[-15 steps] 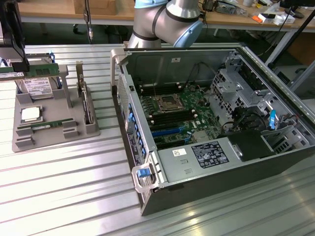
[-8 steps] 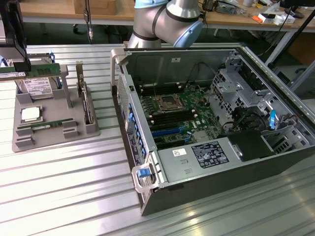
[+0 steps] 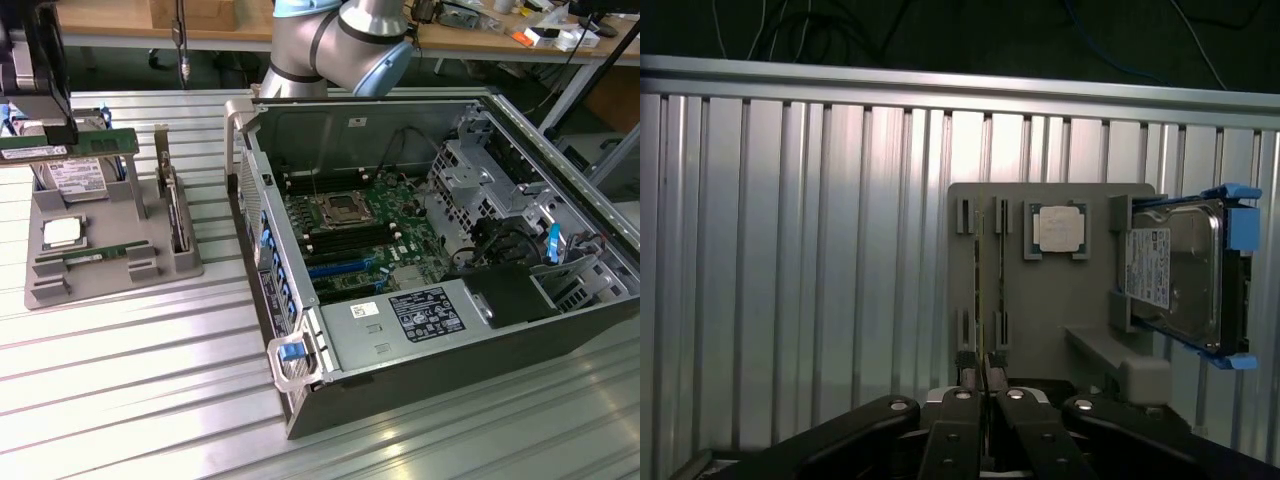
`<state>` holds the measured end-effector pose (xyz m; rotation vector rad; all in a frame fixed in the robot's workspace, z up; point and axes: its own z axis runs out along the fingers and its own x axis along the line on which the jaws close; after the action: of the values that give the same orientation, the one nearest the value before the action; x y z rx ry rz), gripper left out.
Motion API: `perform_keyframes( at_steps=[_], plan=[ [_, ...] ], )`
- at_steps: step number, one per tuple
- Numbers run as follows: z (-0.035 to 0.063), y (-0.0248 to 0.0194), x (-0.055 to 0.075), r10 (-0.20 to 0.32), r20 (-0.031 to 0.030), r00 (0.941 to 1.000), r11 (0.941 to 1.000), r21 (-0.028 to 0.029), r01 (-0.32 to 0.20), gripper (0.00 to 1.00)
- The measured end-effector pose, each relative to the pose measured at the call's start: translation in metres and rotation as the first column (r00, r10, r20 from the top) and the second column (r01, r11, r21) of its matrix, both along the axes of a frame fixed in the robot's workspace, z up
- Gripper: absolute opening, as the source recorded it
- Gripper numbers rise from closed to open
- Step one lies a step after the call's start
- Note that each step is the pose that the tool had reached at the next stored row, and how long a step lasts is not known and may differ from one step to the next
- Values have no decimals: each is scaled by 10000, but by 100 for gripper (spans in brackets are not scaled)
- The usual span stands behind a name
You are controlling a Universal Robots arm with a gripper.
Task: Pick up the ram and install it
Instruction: 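Pick up the ram and move it above insertion slot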
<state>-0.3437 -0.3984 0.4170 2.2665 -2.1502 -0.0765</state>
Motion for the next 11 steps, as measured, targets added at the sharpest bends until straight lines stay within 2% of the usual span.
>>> perform_keyframes(
  at_steps=[11],
  plan=[
    [0,0,199,0,1,10000,10000,1,0,12]
  ],
)
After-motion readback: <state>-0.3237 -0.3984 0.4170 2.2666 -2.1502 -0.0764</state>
